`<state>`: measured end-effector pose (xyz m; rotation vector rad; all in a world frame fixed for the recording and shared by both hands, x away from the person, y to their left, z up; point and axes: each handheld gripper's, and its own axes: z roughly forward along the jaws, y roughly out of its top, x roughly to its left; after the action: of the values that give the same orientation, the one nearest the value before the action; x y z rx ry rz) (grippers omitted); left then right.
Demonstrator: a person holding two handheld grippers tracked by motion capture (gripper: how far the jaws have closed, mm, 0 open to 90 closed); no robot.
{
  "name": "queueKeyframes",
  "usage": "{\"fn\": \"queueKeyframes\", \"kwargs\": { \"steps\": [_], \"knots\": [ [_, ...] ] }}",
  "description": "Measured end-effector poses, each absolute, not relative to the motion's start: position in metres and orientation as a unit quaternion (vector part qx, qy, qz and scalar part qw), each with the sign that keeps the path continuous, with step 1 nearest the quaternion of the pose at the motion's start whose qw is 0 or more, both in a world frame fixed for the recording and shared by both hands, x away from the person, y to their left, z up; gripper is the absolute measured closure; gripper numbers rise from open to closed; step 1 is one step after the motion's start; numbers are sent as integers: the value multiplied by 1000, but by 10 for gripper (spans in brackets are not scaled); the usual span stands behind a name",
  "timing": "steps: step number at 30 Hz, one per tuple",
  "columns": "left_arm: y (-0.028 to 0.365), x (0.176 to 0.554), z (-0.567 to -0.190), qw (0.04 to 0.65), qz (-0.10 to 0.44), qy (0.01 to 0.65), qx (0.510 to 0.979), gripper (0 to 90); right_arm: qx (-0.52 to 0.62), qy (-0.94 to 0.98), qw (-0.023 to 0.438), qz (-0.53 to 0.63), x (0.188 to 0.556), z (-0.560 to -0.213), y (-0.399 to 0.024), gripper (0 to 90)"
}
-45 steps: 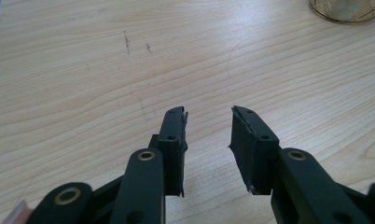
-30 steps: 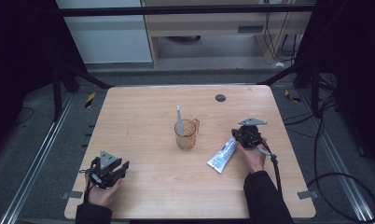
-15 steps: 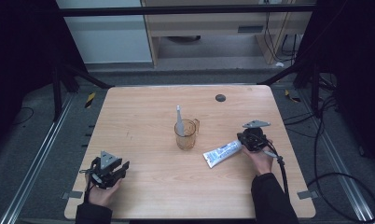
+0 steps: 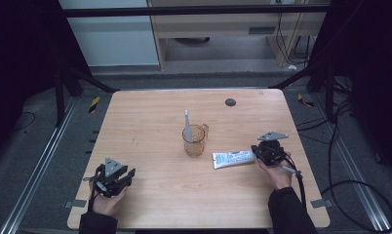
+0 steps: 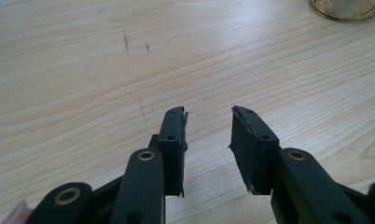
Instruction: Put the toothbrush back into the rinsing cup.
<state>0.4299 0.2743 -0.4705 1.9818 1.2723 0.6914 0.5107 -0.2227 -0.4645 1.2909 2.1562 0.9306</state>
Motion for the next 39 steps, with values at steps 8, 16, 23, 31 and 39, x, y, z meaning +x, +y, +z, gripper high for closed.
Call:
{"fn": "queueKeyframes", "kwargs": {
  "steps": [8, 16, 23, 31, 39],
  "knots": [
    [274, 430, -471, 336, 265, 488, 761, 646, 478, 774, 237, 340, 517, -469, -222, 900],
    [274, 431, -471, 336, 264, 489, 760, 646, 485, 775, 229, 333, 523, -474, -225, 900],
    [275, 431, -471, 337, 264, 489, 759, 646, 482, 781, 220, 331, 516, -476, -226, 900],
    [275, 430, -470, 338, 266, 489, 759, 646, 476, 787, 206, 335, 500, -475, -230, 900],
    [276, 431, -470, 338, 266, 489, 759, 646, 461, 796, 193, 341, 482, -474, -227, 900]
  ]
}}
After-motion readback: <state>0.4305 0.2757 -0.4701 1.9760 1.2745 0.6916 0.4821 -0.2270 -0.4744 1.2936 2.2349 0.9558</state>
